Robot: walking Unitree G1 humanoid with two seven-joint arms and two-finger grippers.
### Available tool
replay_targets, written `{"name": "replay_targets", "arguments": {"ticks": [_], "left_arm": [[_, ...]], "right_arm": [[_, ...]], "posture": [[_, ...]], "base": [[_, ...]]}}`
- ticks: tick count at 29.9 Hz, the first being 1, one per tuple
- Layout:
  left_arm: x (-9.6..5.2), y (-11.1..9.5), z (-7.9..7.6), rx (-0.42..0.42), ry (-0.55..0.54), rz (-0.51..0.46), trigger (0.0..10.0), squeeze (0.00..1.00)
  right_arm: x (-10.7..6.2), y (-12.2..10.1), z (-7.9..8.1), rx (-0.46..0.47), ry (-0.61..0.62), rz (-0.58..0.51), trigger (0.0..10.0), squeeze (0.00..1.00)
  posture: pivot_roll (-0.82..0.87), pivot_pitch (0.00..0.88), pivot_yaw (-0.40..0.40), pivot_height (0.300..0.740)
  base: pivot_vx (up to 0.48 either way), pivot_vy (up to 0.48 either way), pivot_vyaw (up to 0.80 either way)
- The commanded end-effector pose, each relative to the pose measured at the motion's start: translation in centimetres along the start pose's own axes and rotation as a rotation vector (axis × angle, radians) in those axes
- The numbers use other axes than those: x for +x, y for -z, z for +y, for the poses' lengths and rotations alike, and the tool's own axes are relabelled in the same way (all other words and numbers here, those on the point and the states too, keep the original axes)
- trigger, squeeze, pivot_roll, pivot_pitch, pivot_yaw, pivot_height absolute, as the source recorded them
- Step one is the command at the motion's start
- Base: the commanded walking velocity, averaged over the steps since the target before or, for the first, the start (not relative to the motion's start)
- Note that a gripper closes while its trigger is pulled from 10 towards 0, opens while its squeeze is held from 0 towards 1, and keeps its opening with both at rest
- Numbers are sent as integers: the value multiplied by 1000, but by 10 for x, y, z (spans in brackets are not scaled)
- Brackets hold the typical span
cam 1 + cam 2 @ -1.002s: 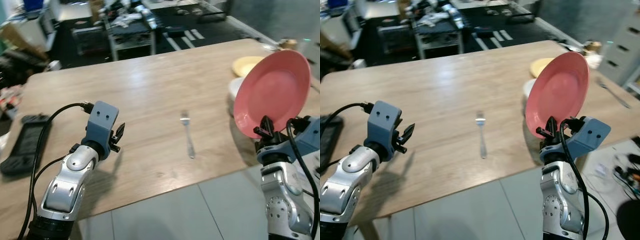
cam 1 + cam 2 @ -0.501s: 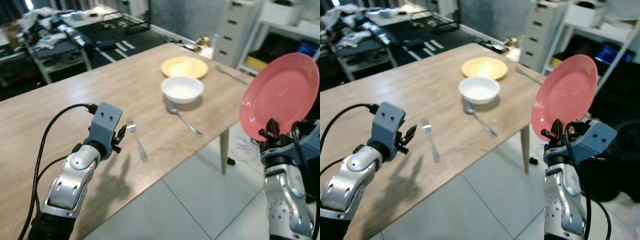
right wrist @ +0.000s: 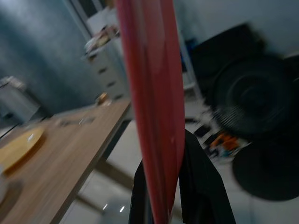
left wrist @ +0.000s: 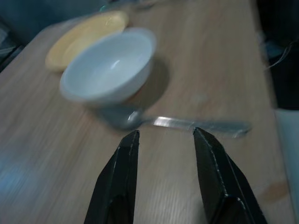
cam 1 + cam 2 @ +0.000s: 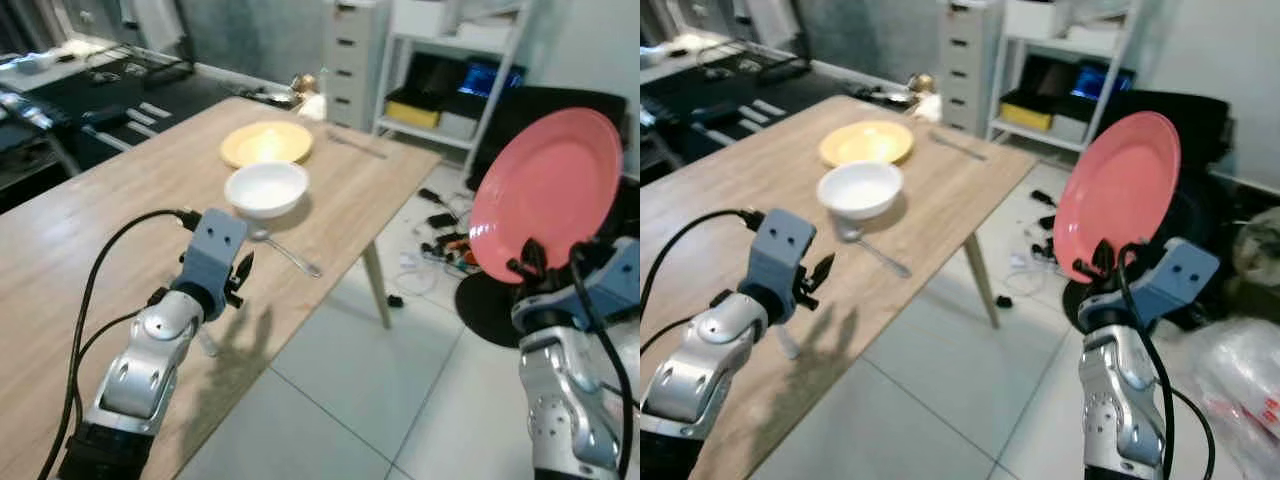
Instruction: Setting the table
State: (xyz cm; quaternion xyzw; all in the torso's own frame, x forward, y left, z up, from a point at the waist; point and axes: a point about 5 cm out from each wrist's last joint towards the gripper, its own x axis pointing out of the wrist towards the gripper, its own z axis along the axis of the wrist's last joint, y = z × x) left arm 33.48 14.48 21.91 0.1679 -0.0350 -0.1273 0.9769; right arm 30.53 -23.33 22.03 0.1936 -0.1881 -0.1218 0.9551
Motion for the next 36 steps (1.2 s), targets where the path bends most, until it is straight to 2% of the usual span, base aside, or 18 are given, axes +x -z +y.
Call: {"name": "replay_targets", "arguments": {"ticks": [1, 10, 19, 27, 29, 36], "left_arm": [[-1, 3, 2, 10, -1, 7, 10000, 0], [0, -2, -6, -46, 42, -18, 10000, 0], [0, -5, -8, -55, 65, -28, 10000, 0], [-2, -13, -14, -101, 105, -80, 10000, 0], [-4, -20, -21, -156, 151, -134, 10000, 0], [-6, -28, -23, -191, 175, -177, 10000, 0]], "right_arm": [[-1, 0, 2, 20, -3, -6, 10000, 0], [-6, 3, 3, 23, -4, 3, 10000, 0], [-9, 6, 6, 61, 0, 15, 10000, 0], [-10, 7, 8, 57, -11, 26, 10000, 0], [-11, 6, 8, 51, -14, 26, 10000, 0], [-11, 6, 7, 46, -13, 27, 10000, 0]], "posture": [[58, 116, 129, 740], [48, 129, 138, 740], [51, 137, 139, 740], [42, 143, 137, 740], [36, 141, 137, 740], [36, 137, 138, 740]], "base": [[0, 0, -769], [0, 0, -769], [0, 0, -766], [0, 0, -766], [0, 0, -763], [0, 0, -766]]}}
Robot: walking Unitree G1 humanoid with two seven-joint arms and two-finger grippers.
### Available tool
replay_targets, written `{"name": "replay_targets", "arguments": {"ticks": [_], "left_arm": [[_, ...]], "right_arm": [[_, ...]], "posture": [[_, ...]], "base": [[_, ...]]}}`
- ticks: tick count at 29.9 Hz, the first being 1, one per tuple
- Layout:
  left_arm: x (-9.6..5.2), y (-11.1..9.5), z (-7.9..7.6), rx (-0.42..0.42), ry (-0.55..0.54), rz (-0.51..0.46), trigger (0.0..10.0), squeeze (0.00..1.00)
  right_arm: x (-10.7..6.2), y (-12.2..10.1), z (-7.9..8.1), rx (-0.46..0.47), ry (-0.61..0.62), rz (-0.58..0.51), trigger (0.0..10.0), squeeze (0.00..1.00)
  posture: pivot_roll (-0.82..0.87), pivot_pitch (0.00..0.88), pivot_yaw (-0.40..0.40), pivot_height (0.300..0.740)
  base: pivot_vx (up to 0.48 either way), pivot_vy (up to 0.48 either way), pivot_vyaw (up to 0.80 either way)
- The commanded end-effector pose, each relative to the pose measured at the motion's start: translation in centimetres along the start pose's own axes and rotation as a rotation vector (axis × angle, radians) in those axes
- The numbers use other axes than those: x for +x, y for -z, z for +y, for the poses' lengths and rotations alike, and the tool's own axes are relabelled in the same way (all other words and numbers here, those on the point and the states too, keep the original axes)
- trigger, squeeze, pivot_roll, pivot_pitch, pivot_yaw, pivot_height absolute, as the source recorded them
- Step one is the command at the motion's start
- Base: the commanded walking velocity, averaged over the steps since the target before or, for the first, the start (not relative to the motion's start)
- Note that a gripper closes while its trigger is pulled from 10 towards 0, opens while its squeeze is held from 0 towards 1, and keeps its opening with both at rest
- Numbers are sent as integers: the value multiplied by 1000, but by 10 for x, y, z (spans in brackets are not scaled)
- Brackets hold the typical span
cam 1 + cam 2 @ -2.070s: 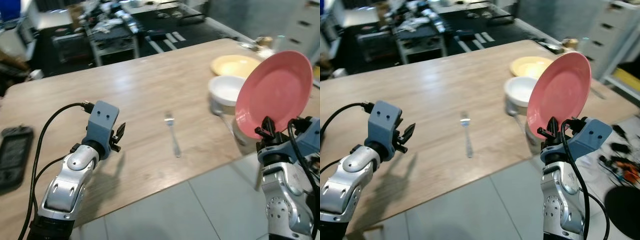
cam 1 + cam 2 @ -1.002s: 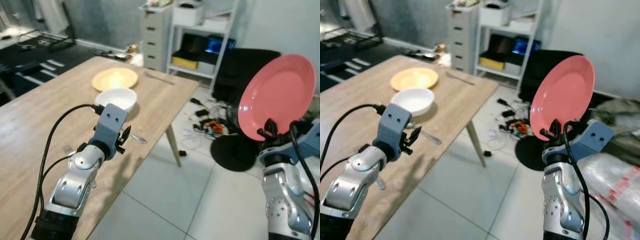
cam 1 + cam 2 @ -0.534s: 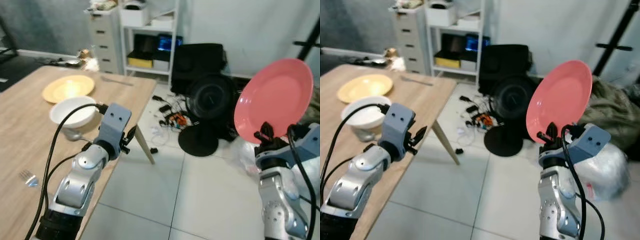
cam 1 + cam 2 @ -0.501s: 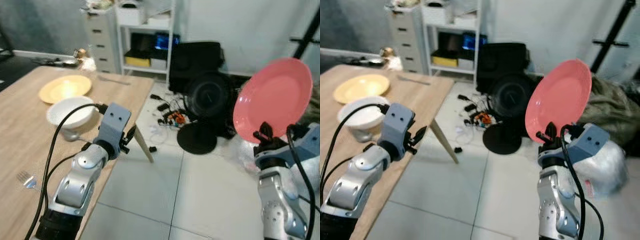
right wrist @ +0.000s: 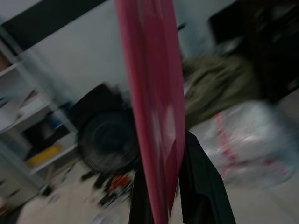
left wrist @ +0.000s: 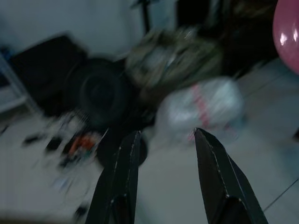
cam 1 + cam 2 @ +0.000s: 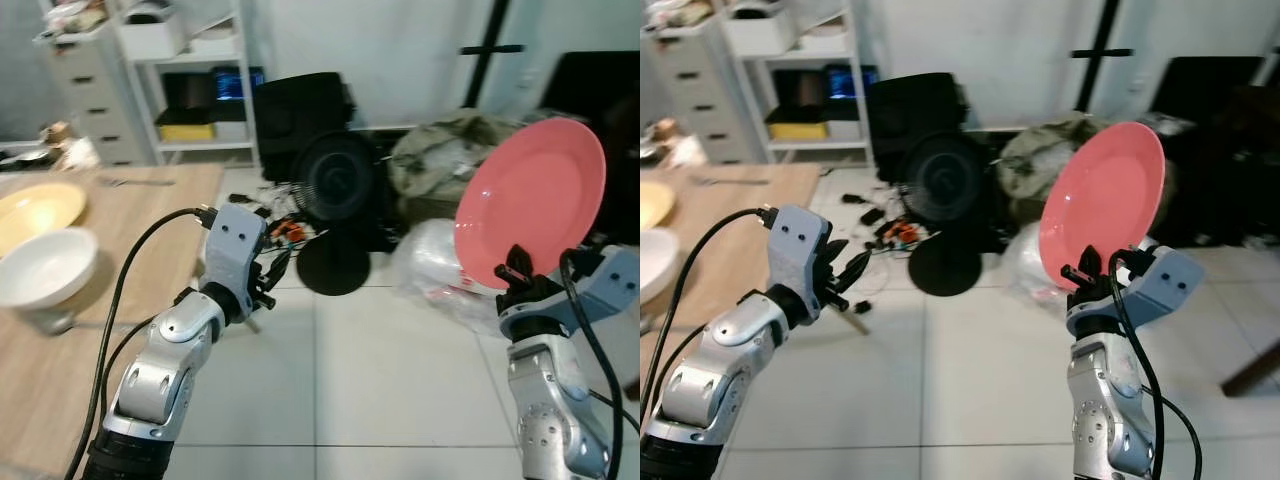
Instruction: Setting the table
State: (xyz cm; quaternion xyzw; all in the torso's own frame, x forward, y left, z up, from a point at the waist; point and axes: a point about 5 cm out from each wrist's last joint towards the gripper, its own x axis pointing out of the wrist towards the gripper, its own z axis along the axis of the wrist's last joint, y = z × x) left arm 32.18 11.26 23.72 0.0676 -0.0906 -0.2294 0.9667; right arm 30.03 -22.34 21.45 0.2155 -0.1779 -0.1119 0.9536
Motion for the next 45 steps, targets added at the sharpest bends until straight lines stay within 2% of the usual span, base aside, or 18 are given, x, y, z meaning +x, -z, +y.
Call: {"name": "replay_targets", "arguments": {"ticks": [1, 26, 45], "left_arm": [[-3, 0, 3, -4, -2, -8, 10000, 0], [-4, 0, 4, -11, 12, -22, 10000, 0], [-3, -5, 4, -36, 37, -44, 10000, 0]], "right_arm": [[-2, 0, 2, 2, -6, -1, 10000, 0], [0, 0, 1, 1, -4, -4, 10000, 0], [-1, 3, 6, 11, -20, -4, 10000, 0]], "posture": [[36, 137, 138, 740], [45, 125, 144, 740], [52, 120, 157, 740]], "base": [[0, 0, -763], [0, 0, -765], [0, 0, -771]]}}
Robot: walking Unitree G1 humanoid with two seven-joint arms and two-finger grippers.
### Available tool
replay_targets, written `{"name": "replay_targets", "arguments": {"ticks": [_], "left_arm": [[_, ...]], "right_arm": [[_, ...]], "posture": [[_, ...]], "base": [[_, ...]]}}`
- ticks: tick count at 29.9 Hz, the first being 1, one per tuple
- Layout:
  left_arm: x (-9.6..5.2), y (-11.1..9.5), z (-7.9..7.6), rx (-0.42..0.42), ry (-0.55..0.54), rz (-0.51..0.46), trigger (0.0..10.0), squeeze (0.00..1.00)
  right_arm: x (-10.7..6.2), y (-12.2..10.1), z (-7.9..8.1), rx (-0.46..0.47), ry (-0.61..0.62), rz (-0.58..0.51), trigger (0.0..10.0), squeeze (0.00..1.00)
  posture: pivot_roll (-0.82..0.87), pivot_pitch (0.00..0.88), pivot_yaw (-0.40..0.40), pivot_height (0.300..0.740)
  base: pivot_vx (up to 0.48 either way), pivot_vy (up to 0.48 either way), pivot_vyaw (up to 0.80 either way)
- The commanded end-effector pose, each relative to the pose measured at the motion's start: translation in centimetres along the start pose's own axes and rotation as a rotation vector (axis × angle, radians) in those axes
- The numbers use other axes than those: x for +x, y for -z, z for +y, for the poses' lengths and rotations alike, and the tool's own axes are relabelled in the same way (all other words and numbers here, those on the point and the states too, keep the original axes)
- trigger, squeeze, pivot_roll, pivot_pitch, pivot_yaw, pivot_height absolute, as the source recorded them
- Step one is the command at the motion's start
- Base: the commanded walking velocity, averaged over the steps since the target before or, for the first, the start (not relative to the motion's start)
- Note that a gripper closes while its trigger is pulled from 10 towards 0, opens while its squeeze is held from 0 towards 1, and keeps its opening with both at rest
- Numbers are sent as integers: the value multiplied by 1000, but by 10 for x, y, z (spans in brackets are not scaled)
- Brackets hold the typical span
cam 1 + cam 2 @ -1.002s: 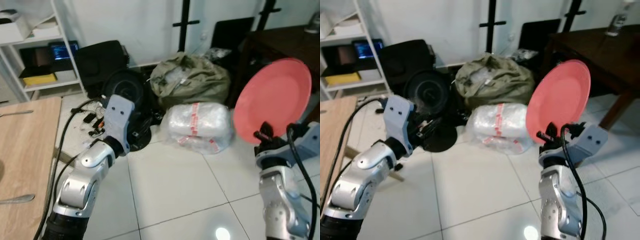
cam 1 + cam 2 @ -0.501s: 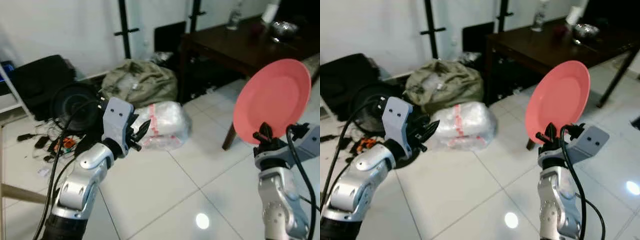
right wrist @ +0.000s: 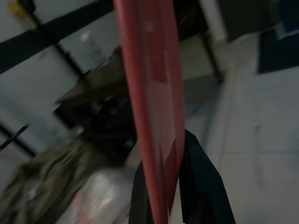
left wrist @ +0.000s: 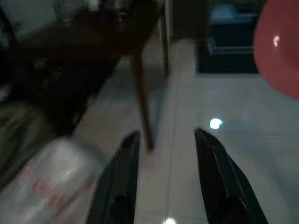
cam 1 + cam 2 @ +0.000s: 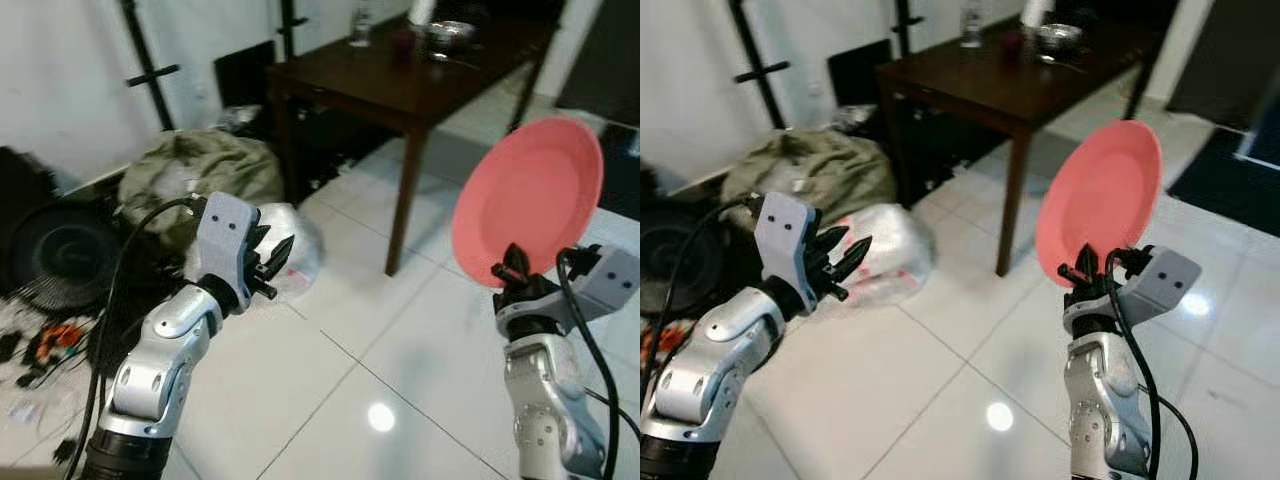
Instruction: Setting the table
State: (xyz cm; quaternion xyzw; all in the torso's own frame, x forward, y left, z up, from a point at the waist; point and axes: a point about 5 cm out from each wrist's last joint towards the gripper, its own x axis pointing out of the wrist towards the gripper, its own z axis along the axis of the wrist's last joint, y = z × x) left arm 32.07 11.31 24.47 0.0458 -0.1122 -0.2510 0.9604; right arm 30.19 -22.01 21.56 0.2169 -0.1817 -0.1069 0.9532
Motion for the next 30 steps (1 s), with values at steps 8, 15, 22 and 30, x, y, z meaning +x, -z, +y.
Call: {"name": "replay_targets", "arguments": {"ticks": [8, 15, 22, 30], "left_arm": [[-3, 1, 3, -13, 0, 5, 10000, 0], [-3, 1, 4, 1, -5, 3, 10000, 0], [-2, 2, 4, 1, -6, 4, 10000, 0], [-1, 2, 5, 2, -6, 3, 10000, 0]], "right_arm": [[-1, 2, 3, 9, -9, -2, 10000, 0], [-1, 2, 2, 6, -7, -3, 10000, 0], [0, 0, 0, 1, -1, -9, 10000, 0], [0, 1, 0, 4, 1, -10, 10000, 0]], "posture": [[53, 117, 157, 740], [53, 117, 157, 740], [46, 117, 157, 740], [48, 115, 160, 740]], "base": [[0, 0, -777], [0, 0, -776], [0, 0, -775], [0, 0, -776]]}}
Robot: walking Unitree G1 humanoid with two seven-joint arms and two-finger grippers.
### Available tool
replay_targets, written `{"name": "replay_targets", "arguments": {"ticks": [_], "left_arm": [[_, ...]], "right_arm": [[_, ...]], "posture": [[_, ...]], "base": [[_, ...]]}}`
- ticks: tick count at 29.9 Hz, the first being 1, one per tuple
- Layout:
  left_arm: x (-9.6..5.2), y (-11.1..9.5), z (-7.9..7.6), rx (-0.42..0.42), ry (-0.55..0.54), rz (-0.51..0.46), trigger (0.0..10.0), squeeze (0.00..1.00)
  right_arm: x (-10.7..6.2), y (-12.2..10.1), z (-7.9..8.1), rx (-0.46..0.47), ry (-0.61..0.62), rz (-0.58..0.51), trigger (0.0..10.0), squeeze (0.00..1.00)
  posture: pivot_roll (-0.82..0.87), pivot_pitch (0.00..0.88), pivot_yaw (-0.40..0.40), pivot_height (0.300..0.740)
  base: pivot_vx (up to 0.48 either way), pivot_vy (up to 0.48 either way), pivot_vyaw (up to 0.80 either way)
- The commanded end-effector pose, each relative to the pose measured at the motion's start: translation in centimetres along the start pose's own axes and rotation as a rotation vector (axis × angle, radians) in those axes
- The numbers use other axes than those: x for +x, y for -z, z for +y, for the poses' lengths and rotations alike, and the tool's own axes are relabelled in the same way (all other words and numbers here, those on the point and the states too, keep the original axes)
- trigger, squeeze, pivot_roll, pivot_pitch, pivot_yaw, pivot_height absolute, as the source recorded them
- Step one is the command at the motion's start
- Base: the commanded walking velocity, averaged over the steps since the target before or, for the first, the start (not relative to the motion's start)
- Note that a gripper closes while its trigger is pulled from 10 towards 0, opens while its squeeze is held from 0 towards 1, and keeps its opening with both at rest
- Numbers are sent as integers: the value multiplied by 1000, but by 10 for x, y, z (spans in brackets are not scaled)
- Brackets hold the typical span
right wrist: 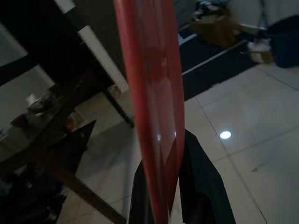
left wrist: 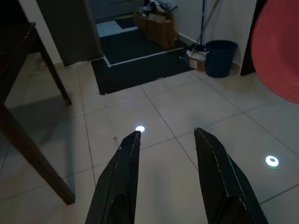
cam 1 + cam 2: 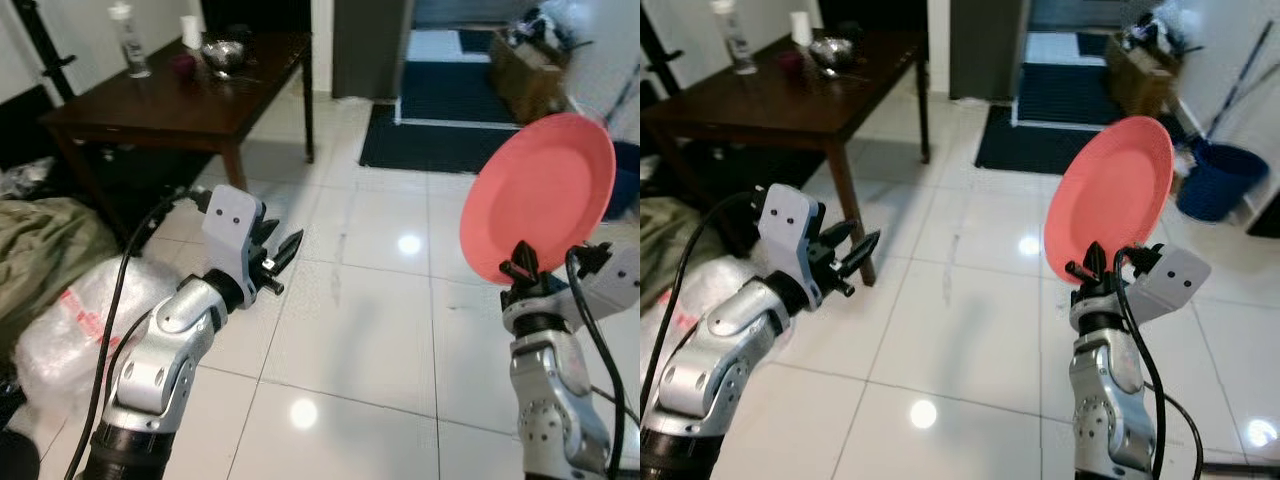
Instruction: Setting the table
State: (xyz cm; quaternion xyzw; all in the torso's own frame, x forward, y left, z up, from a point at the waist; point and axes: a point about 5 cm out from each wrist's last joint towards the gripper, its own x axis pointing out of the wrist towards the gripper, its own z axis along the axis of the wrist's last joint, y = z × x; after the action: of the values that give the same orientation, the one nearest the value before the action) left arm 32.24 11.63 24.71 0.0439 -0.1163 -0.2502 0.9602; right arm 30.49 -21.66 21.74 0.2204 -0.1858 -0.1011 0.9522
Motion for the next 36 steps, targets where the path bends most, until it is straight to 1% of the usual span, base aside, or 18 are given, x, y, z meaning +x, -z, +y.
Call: {"name": "replay_targets", "arguments": {"ticks": [1, 17, 19, 21, 23, 24, 26, 27, 28, 29, 31, 36], "left_arm": [[-1, 3, 1, 4, -4, 12, 10000, 0], [-1, 6, 4, 12, -30, 18, 10000, 0], [-1, 7, 4, 16, -34, 18, 10000, 0], [-1, 8, 5, 30, -38, 17, 10000, 0], [-1, 9, 5, 51, -45, 7, 10000, 0], [-1, 9, 5, 51, -45, 7, 10000, 0], [-1, 10, 4, 60, -51, 3, 10000, 0], [-1, 10, 4, 60, -51, 3, 10000, 0], [0, 9, 3, 53, -55, -3, 10000, 0], [0, 9, 2, 51, -55, -8, 10000, 0], [0, 9, 2, 52, -53, -12, 10000, 0], [2, 8, -5, 41, -33, -31, 10000, 0]], "right_arm": [[-2, 0, -4, -6, 12, -5, 10000, 0], [-1, 4, -1, -2, -1, 7, 10000, 0], [-2, 6, 0, -8, -14, 20, 10000, 0], [-3, 10, 5, -39, -48, 42, 10000, 0], [-8, 19, 18, -79, -125, 76, 10000, 0], [-8, 19, 18, -79, -125, 76, 10000, 0], [-13, 27, 29, -100, -190, 104, 10000, 0], [-13, 27, 29, -100, -190, 104, 10000, 0], [-17, 32, 35, -99, -218, 118, 10000, 0], [-17, 34, 37, -94, -223, 123, 10000, 0], [-17, 35, 37, -89, -223, 125, 10000, 0], [-12, 30, 29, -86, -189, 106, 10000, 0]], "posture": [[48, 115, 160, 740], [48, 111, 155, 740], [47, 110, 154, 740], [46, 111, 150, 740], [41, 112, 145, 740], [41, 112, 145, 740], [40, 112, 142, 740], [40, 112, 142, 740], [41, 112, 137, 740], [41, 112, 135, 740], [41, 112, 135, 740], [36, 115, 129, 740]], "base": [[0, 0, -781], [0, 0, -776], [0, 0, -669], [0, 0, 0], [390, 0, 0], [480, 0, 0], [480, 0, 0], [480, 0, 0], [480, 0, 0], [480, 0, 0], [480, 0, 0], [480, 0, 0]]}}
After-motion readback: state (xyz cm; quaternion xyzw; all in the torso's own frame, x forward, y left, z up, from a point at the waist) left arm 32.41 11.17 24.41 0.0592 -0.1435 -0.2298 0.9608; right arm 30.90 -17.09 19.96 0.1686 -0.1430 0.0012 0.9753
